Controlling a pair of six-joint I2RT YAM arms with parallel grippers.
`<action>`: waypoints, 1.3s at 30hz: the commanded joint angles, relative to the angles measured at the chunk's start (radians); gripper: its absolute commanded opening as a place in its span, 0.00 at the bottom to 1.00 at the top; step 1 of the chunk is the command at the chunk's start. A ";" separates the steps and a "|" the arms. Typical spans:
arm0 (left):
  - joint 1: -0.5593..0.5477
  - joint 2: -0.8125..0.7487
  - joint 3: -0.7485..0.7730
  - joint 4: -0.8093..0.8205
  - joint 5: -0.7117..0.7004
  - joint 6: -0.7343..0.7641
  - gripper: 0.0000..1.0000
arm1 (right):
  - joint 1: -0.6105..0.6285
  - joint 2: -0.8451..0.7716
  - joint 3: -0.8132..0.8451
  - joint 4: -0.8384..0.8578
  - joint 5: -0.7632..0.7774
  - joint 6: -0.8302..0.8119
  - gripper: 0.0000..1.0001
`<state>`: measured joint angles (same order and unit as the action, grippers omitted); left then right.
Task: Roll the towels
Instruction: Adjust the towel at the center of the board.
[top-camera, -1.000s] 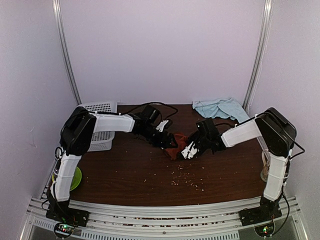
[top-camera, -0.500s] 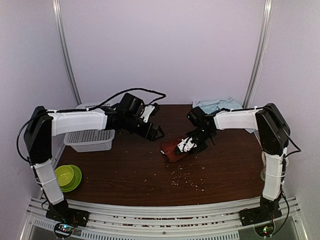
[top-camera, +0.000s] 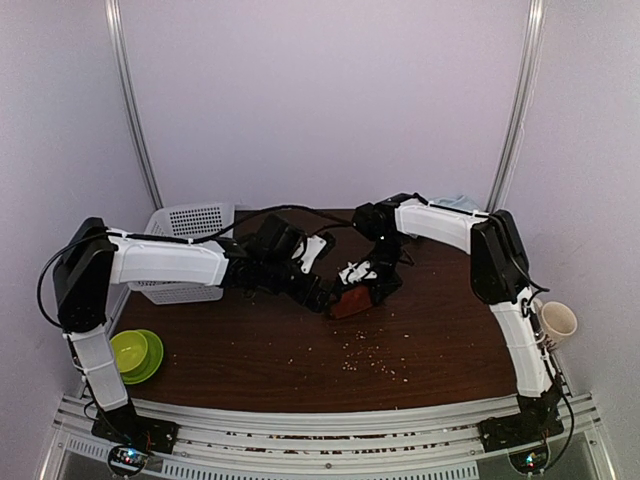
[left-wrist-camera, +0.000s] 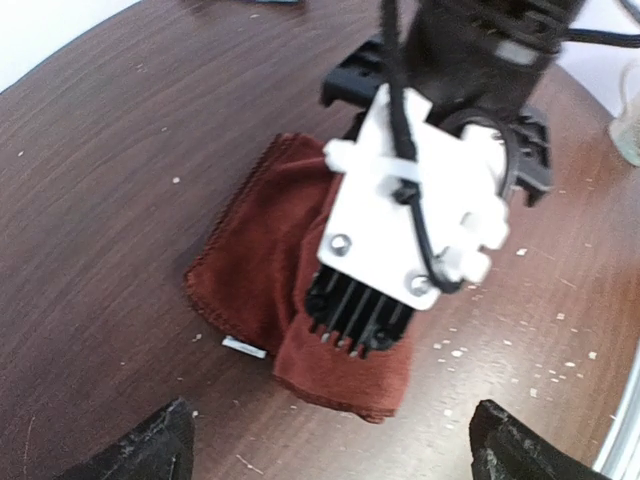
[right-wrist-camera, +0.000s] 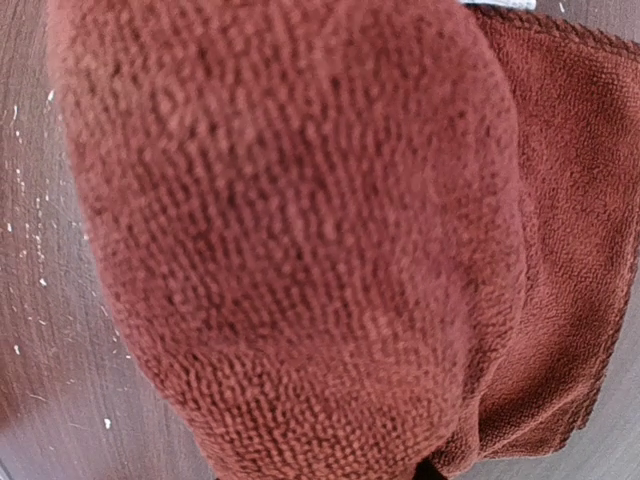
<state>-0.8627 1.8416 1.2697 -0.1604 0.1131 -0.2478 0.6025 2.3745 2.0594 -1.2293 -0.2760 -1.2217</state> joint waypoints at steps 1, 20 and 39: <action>0.005 0.036 0.007 0.053 -0.109 0.013 0.98 | 0.003 0.137 0.030 -0.128 0.015 0.076 0.30; -0.041 0.169 -0.077 0.308 0.018 0.098 0.97 | -0.024 0.160 0.081 -0.123 -0.047 0.094 0.31; -0.041 0.120 -0.179 0.436 0.019 0.127 0.86 | -0.035 0.165 0.104 -0.128 -0.044 0.093 0.32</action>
<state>-0.9005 2.0468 1.1725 0.1291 0.1192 -0.1539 0.5613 2.4516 2.1880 -1.3407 -0.3576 -1.1267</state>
